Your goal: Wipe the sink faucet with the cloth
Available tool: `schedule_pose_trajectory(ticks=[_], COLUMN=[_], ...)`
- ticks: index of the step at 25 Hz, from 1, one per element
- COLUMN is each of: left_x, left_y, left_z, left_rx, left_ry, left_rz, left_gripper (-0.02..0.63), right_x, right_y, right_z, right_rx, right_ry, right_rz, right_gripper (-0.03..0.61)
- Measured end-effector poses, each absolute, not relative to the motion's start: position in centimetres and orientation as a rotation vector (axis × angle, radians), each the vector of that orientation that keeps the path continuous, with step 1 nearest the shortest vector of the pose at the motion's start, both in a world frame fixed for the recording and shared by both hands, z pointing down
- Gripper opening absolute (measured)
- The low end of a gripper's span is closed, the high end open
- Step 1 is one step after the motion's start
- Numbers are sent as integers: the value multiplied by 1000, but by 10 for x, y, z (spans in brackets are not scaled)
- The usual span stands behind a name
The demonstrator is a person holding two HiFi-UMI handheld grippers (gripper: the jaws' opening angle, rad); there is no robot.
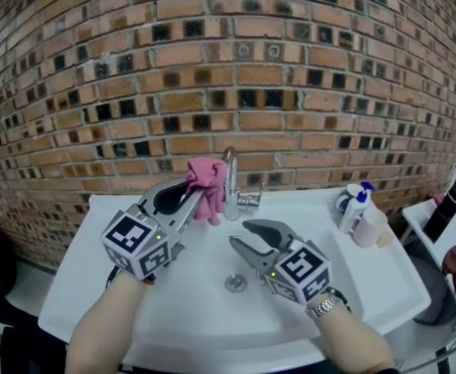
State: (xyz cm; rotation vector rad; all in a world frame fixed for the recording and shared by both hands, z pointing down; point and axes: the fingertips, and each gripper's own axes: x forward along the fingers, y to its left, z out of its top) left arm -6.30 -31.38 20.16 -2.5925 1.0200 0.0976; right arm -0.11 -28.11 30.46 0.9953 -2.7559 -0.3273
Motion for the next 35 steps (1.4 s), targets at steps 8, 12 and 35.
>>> schedule_pose_trajectory(ticks=[8,12,35], left_x=[-57,-54,-44], left_y=[-333,-345,-417], left_z=[184,179,188], left_rx=[-2572,-2570,-2633], left_ry=[1028,1045,1100], left_rz=[106,111,101], left_gripper=[72,71,72], right_x=[-3,2,11], right_y=[-277,-276,-281], right_z=[305,298,291], right_rx=[1008,1085,1195], right_ry=[-2760,-2774,-2788], right_rz=[-309,-321,-312], right_gripper=[175,168,149])
